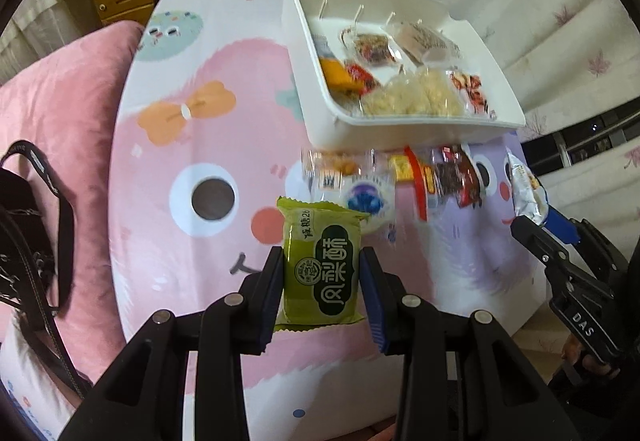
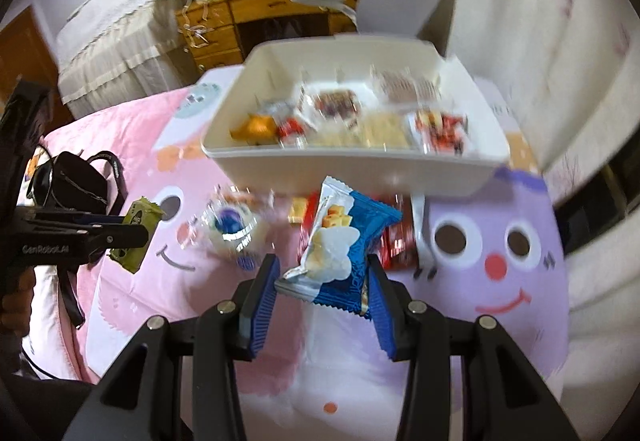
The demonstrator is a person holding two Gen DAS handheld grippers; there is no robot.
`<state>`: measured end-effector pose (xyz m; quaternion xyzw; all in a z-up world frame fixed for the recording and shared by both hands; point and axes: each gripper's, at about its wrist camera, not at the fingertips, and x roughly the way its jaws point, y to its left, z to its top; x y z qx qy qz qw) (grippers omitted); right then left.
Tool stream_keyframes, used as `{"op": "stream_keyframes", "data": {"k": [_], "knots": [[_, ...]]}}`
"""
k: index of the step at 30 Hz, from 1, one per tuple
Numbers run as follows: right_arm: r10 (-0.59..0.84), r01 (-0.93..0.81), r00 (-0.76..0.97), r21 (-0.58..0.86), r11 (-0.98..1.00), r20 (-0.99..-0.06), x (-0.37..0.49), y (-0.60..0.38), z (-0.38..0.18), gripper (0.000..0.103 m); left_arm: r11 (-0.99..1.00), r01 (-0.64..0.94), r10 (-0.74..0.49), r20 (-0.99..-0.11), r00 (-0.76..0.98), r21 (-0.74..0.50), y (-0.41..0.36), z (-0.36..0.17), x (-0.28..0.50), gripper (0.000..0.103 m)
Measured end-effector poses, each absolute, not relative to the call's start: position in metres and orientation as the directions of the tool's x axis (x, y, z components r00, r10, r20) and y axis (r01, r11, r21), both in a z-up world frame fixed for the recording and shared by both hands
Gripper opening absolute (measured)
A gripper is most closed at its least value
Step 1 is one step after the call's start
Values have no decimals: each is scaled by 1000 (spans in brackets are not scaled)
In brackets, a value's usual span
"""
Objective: Organize snacks
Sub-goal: 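Carry both packets into the white tray and open both tools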
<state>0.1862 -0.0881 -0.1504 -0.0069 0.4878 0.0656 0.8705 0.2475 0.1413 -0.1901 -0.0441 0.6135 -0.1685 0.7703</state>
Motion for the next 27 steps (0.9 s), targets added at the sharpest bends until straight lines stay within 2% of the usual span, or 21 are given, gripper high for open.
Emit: {"op": "stream_keyframes", "data": {"k": [7, 14, 27], "knots": [[170, -215, 567, 55, 975, -806, 205, -86, -126, 43, 958, 181, -263, -934, 241, -223, 129, -162, 270, 36], [207, -282, 605, 37, 959, -769, 222, -95, -110, 43, 964, 148, -256, -926, 278, -222, 113, -142, 292, 36], [195, -299, 658, -14, 954, -728, 256, -147, -99, 44, 966, 76, -258, -906, 334, -247, 72, -128, 333, 36]]}}
